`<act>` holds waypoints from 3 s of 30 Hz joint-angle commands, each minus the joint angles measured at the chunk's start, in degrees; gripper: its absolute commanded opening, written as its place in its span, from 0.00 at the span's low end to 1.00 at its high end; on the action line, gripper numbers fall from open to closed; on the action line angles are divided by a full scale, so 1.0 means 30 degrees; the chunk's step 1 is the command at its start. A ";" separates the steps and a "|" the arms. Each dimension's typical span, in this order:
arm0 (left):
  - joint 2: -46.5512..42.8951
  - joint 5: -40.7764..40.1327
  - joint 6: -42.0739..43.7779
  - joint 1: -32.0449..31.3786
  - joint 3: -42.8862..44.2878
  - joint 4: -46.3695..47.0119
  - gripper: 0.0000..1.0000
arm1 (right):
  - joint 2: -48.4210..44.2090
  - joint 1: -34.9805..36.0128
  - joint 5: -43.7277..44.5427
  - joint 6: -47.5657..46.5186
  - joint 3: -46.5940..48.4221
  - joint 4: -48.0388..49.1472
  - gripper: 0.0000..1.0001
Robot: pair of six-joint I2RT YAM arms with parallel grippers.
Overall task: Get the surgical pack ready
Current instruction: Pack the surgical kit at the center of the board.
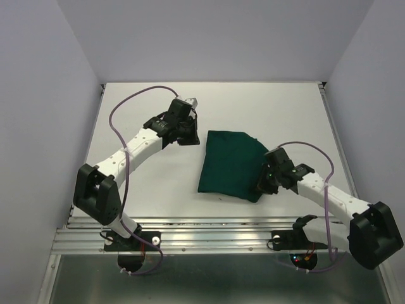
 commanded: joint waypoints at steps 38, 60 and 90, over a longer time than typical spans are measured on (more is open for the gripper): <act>-0.1450 -0.0847 0.0384 0.0019 0.0260 -0.0241 0.00 | 0.9680 0.2248 0.0497 -0.1095 0.6959 0.5638 0.11; 0.2001 -0.2191 -0.1196 -0.2412 0.1808 -0.0121 0.19 | 0.4441 -0.3606 0.0290 -0.2616 0.6582 0.3267 0.65; 0.8864 -0.9839 -0.2165 -0.4109 1.0807 -0.3229 0.17 | 0.2944 -0.4313 0.0201 -0.3086 0.5789 0.2564 0.65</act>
